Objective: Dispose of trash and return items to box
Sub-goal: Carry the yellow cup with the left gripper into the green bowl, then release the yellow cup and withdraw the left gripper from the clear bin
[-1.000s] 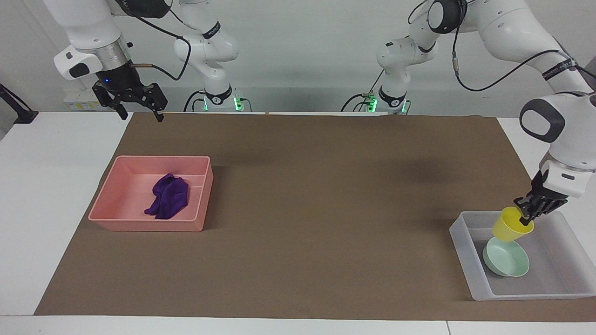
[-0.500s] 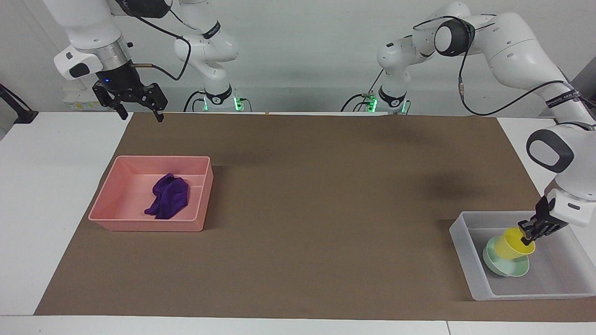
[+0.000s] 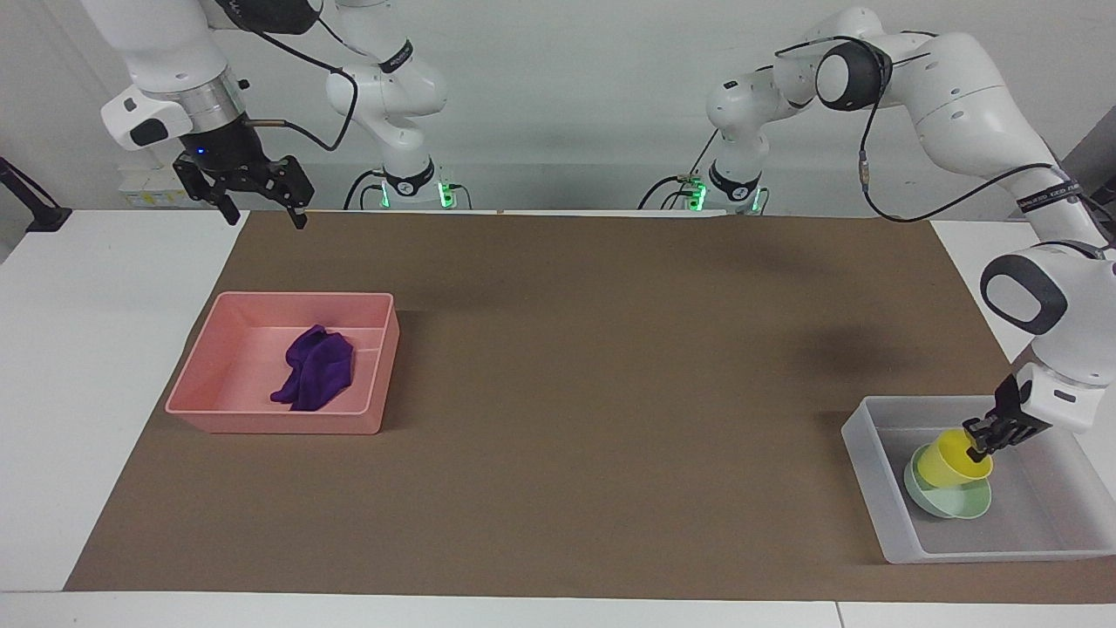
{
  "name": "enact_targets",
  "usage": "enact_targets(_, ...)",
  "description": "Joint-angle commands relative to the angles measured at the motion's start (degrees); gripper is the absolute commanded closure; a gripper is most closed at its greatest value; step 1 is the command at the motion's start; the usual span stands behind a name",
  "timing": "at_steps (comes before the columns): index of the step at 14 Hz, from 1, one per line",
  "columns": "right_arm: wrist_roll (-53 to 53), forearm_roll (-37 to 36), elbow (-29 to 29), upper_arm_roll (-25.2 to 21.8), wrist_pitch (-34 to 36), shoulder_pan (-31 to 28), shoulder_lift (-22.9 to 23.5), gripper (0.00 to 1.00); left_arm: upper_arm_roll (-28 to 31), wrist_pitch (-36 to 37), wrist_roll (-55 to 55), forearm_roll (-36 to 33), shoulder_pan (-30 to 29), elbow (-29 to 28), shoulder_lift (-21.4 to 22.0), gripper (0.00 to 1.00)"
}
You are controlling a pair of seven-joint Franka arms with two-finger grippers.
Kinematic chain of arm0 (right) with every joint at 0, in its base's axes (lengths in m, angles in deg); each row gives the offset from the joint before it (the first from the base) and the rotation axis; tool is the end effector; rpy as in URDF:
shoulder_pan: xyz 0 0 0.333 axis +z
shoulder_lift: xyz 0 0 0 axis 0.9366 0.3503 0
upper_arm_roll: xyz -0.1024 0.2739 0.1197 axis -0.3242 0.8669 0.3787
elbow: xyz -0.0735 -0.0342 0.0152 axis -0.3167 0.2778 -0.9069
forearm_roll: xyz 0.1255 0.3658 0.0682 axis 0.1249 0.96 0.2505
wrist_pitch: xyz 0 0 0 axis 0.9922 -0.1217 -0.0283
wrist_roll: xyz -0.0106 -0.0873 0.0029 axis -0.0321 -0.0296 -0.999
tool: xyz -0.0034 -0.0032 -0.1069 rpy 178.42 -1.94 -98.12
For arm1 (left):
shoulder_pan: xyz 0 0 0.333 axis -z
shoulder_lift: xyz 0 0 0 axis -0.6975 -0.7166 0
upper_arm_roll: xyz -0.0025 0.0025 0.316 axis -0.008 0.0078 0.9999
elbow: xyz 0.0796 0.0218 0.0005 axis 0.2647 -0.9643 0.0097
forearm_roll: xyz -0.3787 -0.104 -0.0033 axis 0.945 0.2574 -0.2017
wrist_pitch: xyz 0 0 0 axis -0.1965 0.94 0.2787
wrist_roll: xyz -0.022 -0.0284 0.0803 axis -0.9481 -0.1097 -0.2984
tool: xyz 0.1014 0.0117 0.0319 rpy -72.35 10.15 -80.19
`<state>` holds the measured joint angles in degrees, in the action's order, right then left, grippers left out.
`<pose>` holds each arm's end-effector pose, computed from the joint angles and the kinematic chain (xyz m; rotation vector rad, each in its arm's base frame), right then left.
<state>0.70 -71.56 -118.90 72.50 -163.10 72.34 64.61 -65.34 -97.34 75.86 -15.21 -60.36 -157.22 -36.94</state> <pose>0.5359 -0.0318 0.6422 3.1374 -0.1380 0.0354 0.7290 0.1489 0.3638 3.0687 0.1352 0.3462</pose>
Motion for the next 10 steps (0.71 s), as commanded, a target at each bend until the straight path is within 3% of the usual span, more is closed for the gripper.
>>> enact_targets(1, -0.4, -1.2, -1.7, 0.4, -0.5, -0.1, -1.5, 0.00, -0.6, -1.5, -1.7, 0.8, -0.6, -2.6, 2.1, 0.43)
enact_targets(2, -0.4, -1.2, -1.7, 0.4, -0.5, -0.1, -1.5, 0.00, -0.7, -0.8, -1.8, 0.7, -0.7, -2.1, 2.2, 0.23)
enact_targets(4, -0.4, -1.2, -1.8, 0.4, -0.5, -0.1, -1.5, 0.00, -0.6, 0.7, -2.6, 0.7, -0.1, -1.8, 4.9, 0.00)
enact_targets(7, -0.4, -1.2, -1.8, 0.4, -0.4, -0.1, -1.5, 0.00, -0.5, 5.9, -5.5, 0.8, 0.8, -7.0, 13.9, 0.00)
enact_targets(10, -0.4, -1.2, -1.8, 0.4, -0.4, 0.0, -1.5, 0.00, -0.4, 6.7, -5.1, 0.8, 4.5, -19.7, 26.4, 0.00)
